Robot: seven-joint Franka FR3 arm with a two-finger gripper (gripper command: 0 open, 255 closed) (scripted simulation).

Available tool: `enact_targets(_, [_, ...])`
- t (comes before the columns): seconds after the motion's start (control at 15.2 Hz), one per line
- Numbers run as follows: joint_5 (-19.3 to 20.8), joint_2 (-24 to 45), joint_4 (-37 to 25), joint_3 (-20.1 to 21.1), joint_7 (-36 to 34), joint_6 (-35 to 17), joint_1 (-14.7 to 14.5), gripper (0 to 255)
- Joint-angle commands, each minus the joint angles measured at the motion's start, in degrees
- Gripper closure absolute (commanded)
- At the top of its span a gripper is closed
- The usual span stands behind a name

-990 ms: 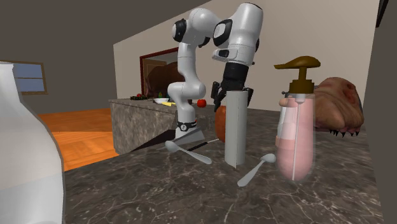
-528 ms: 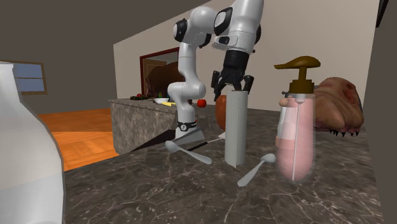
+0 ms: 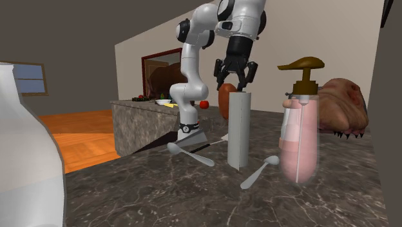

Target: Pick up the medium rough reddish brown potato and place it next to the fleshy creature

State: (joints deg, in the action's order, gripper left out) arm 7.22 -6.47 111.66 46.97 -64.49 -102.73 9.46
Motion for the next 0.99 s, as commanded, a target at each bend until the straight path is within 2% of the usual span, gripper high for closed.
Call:
enact_targets(0.0, [-0.3,-0.3,-1.3,-0.1,0.4,1.5,0.0,255])
enact_targets(0.92, [0.0,0.3,-12.5,-0.1,1.9,12.2,0.2,255])
